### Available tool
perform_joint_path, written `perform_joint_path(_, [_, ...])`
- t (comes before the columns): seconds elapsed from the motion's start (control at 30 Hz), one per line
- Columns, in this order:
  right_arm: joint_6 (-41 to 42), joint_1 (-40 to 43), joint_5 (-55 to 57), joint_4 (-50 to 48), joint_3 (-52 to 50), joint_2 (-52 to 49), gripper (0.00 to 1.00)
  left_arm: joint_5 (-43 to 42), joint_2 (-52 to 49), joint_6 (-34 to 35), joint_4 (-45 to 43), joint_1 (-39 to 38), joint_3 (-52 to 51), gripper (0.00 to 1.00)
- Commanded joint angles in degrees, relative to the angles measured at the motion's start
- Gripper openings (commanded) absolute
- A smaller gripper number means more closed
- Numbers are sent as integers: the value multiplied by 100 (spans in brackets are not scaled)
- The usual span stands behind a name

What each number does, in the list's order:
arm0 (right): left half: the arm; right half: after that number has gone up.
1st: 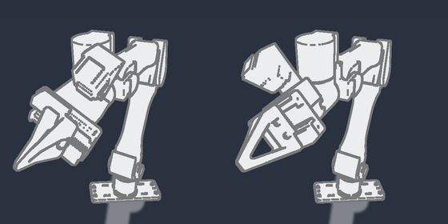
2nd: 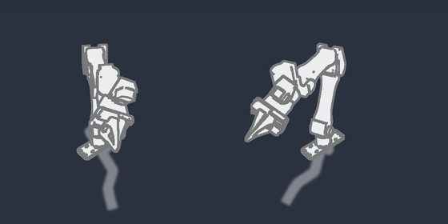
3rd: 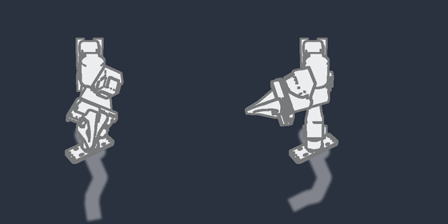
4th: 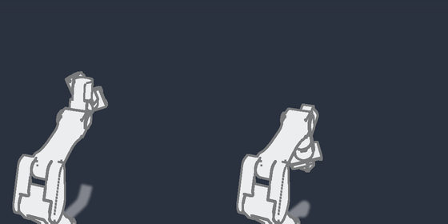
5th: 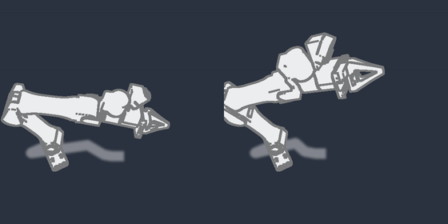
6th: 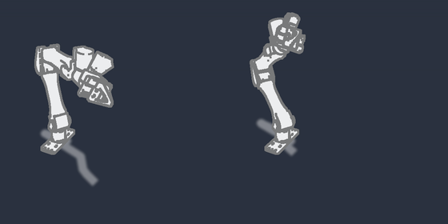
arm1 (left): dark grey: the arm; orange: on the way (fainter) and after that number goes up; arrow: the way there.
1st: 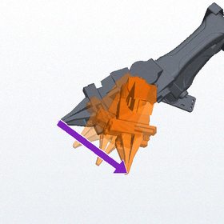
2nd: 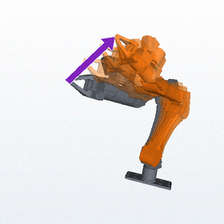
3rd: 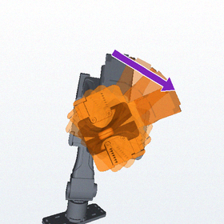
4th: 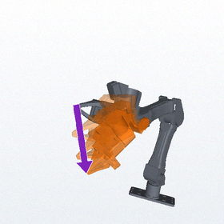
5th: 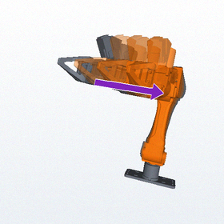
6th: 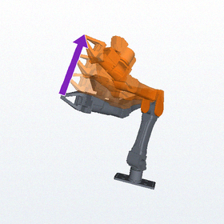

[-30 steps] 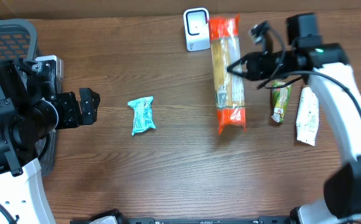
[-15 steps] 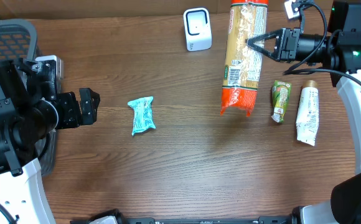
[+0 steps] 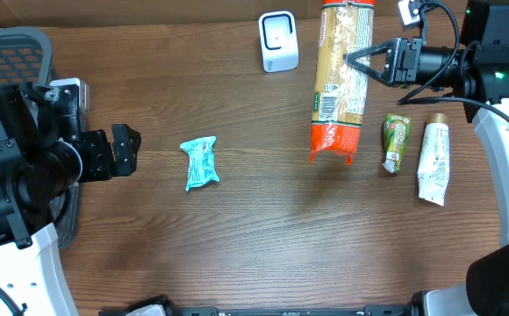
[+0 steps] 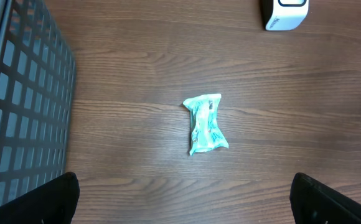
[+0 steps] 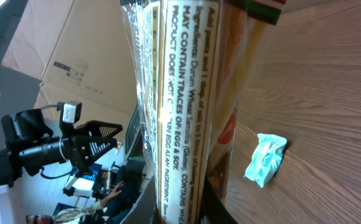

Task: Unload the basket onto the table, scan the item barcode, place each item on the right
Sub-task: 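Lift the spaghetti pack upright and carry it toward the scanner, then hold the spaghetti pack's barcode in front of the white scanner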

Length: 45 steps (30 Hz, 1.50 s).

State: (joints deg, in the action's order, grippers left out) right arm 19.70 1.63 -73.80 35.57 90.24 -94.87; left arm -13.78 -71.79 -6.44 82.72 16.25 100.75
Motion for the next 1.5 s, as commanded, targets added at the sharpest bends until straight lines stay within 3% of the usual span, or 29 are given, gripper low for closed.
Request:
perform_joint_path(0.0, [44,-107,-111,-96,212,262,4,-70,-22,-107,-7,24,-22,99])
perform_joint_path(0.1, [-24,-260,507,9,210,262,4,-70,-22,-107,-7,24,-22,100])
perform_joint_path(0.17, [-81,-455,1482,221,210,262,4,-70,-20,-107,-7,22,-22,100])
perform_joint_path(0.37, [-345,-1574,5692,520,210,245,4,-70,-22,-107,-7,24,-22,100])
perform_joint_path(0.5, [-636,-2382,8343,234,243,238,3,-70,-22,-107,-7,24,-22,100])
perform_joint_path(0.73, [-2234,-3060,10891,-1187,520,-203,4,-70,-20,-107,-7,24,-22,100])
perform_joint_path(0.87, [-3884,-3136,11589,-3049,535,-970,4,-70,-22,-107,-7,24,-22,100])
perform_joint_path(1.07, [-5569,-3123,11871,-5790,535,-1989,4,-70,-22,-107,-7,24,-22,100])
perform_joint_path(1.2, [-6937,-3115,11230,-6384,535,-2511,4,-70,-20,-107,-7,24,-22,100])
perform_joint_path(1.3, [-7405,-3115,10657,-6467,535,-2806,4,-70,-22,-107,-7,24,-22,100])
perform_joint_path(1.47, [-8382,-3115,10192,-7593,544,-3401,4,-68,-20,-107,-7,24,-22,99])
